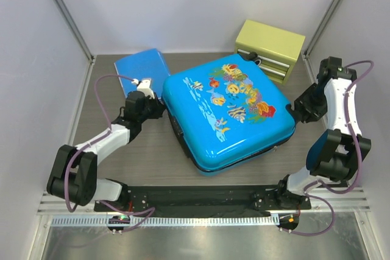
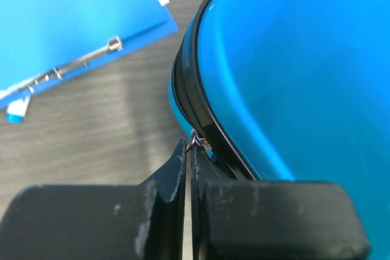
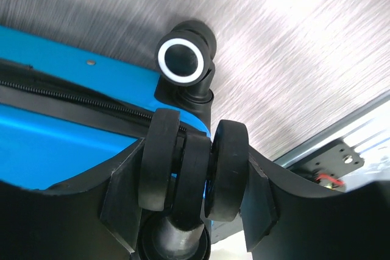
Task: Pack the luggage
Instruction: Zip the luggage at the center of the board.
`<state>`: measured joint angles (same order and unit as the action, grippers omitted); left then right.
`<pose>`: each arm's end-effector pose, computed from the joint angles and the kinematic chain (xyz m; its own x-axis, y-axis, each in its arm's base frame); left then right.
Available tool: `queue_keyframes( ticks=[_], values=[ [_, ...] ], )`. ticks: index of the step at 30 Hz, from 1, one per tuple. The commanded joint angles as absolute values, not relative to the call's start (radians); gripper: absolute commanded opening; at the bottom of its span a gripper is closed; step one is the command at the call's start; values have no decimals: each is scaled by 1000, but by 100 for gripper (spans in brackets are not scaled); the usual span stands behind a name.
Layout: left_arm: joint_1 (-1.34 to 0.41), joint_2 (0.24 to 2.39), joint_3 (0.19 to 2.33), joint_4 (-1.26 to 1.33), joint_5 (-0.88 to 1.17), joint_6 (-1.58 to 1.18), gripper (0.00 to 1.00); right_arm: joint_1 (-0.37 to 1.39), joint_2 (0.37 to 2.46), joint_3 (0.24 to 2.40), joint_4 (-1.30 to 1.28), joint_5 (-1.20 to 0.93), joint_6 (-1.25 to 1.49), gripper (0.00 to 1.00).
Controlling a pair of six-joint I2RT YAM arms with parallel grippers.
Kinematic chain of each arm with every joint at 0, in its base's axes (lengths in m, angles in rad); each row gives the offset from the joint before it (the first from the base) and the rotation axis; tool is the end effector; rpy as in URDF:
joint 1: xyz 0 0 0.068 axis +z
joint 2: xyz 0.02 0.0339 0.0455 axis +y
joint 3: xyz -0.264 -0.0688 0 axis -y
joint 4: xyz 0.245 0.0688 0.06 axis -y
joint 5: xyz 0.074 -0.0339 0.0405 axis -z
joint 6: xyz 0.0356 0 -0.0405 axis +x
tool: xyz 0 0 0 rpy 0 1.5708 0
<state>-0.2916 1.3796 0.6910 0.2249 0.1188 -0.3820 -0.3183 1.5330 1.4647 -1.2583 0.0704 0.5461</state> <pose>0.2813 -0.0888 0.2144 -0.5418 -0.2238 -0.8102 0.1994 0.9021 -0.3826 0.2699 -0.0916 0.3142 -0.6170 0.7488 -0.2421 0.7592 0.6474 0.0672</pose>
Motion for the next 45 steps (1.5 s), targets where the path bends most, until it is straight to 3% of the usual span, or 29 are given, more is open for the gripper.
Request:
queue_keyframes(
  ticks=[1,12,26,37,38,39,42,45],
  values=[
    [-299,1302,640,216,-52,-359,0,-345,1611,1577,-877,209,437,1],
    [-334,1184,584,143,-92,-377,0,-367,1732,1704,-881,190,379,1],
    [-319,1368,745,129,-155,-336,0,-368,1749,1703,-882,164,365,1],
    [-273,1405,789,147,-89,-310,0,-370,1835,1880,-965,117,356,1],
    [-275,1396,772,150,-83,-314,0,-370,1839,1899,-977,111,354,3],
    [-273,1391,762,153,-77,-324,0,-368,1844,1934,-991,101,351,16],
    [-281,1373,736,155,-58,-327,0,-370,1864,2014,-1067,103,367,44],
    [-284,1353,719,149,-55,-331,0,-370,1861,2078,-1155,124,376,55]
  ],
)
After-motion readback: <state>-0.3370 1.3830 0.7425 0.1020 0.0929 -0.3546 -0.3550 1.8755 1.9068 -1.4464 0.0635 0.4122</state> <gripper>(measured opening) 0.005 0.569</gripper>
